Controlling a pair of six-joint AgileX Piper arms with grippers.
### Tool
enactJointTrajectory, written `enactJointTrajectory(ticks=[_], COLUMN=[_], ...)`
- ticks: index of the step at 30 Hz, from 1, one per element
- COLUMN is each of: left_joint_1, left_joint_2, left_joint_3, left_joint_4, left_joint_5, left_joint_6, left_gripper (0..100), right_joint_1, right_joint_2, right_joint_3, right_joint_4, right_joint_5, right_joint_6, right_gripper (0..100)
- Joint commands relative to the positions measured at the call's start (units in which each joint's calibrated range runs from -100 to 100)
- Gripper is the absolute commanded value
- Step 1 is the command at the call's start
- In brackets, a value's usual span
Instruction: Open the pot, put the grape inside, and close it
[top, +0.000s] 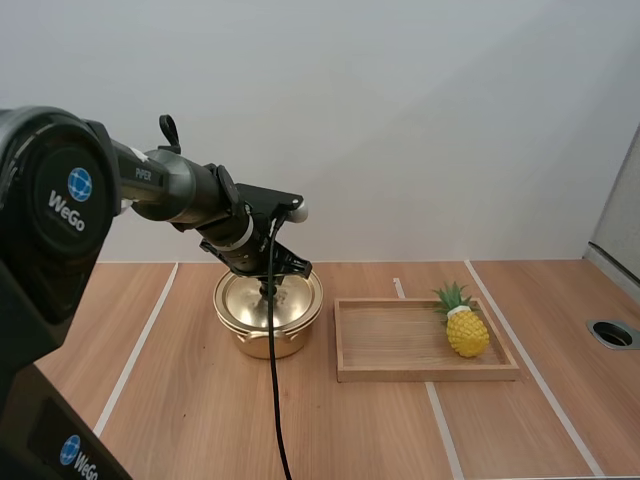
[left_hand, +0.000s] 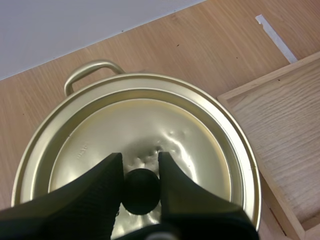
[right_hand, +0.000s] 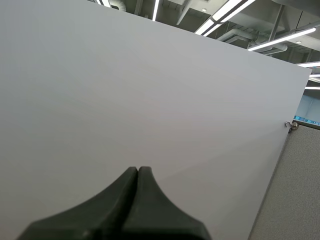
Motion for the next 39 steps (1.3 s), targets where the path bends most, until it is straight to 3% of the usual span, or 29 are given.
enactJointTrajectory(ticks=[1,21,24,26,31,32,39], left_joint_1=[-0.06,-0.06,-0.06,-0.06,-0.06,-0.06,-0.06], left_joint_2=[0.53,2.13,1.32,0.36,-3.6,-4.47,-8.18], left_joint_3=[1.17,4.2,4.2,3.53,0.07,-0.66,-3.51], left_joint_4=[1.41,3.42,3.24,3.24,3.24,3.12,2.55], left_joint_5=[0.07,-3.45,-4.77,-5.14,-4.39,-4.22,-3.46], left_joint_6=[0.21,-1.15,-1.62,-1.62,-1.62,-1.62,-1.62], left_gripper=[0,2,18,35,95,100,100], right_joint_1=[-0.27,-0.27,-0.27,-0.27,-0.27,-0.27,-0.27], right_joint_2=[-0.69,-0.69,-0.69,-0.69,-0.69,-0.69,-0.69], right_joint_3=[-0.51,-0.51,-0.51,-0.51,-0.51,-0.51,-0.51], right_joint_4=[-0.54,-0.54,-0.54,-0.54,-0.54,-0.54,-0.54], right_joint_5=[0.29,0.29,0.29,0.29,0.29,0.29,0.29], right_joint_6=[0.49,0.49,0.49,0.49,0.49,0.49,0.49], right_gripper=[0,0,0,0,0,0,0])
